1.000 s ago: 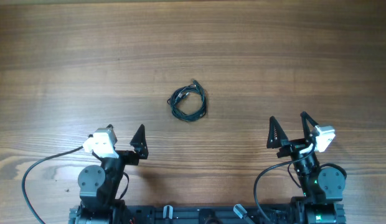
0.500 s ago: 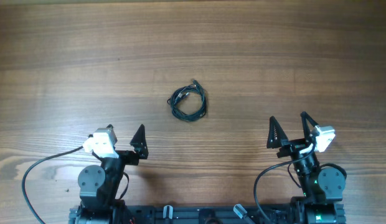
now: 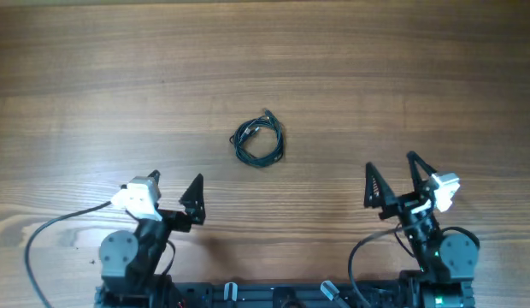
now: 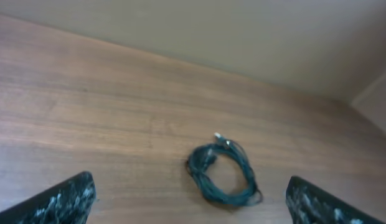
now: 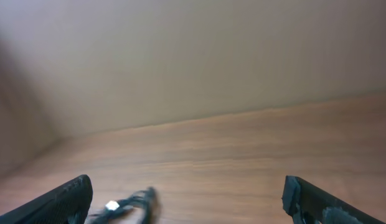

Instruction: Untangle cables

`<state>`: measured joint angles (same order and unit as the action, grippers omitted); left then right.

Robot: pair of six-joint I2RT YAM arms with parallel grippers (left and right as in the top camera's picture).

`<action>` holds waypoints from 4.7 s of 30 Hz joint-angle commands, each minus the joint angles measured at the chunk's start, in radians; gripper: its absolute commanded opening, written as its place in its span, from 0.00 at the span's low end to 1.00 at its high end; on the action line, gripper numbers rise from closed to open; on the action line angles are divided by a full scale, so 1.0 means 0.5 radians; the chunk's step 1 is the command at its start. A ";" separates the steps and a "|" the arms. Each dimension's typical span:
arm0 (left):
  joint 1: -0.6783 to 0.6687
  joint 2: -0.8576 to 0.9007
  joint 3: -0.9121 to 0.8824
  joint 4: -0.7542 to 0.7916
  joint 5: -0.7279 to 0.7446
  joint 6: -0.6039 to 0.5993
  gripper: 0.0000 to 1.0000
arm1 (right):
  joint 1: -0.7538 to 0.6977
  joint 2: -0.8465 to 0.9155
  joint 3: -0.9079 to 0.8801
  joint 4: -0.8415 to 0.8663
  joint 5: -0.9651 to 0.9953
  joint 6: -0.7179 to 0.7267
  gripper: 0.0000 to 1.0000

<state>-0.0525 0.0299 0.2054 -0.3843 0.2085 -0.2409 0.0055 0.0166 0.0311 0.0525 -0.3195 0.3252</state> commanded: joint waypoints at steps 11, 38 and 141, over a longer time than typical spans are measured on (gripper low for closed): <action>0.005 0.654 1.217 -0.516 0.268 -0.002 1.00 | 0.005 0.020 0.307 0.415 -0.474 1.188 1.00; -0.288 2.469 2.010 -1.221 0.107 -0.163 0.89 | 0.460 2.964 2.630 -2.427 -0.089 -0.377 1.00; -0.697 1.975 2.365 -1.928 -0.994 -0.597 0.57 | 1.542 3.712 2.407 -1.223 0.313 1.396 1.00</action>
<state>-0.4046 1.0142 1.3777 -1.3468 -0.2653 -0.5297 0.7307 1.8477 1.2385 -0.5583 -0.2821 0.8051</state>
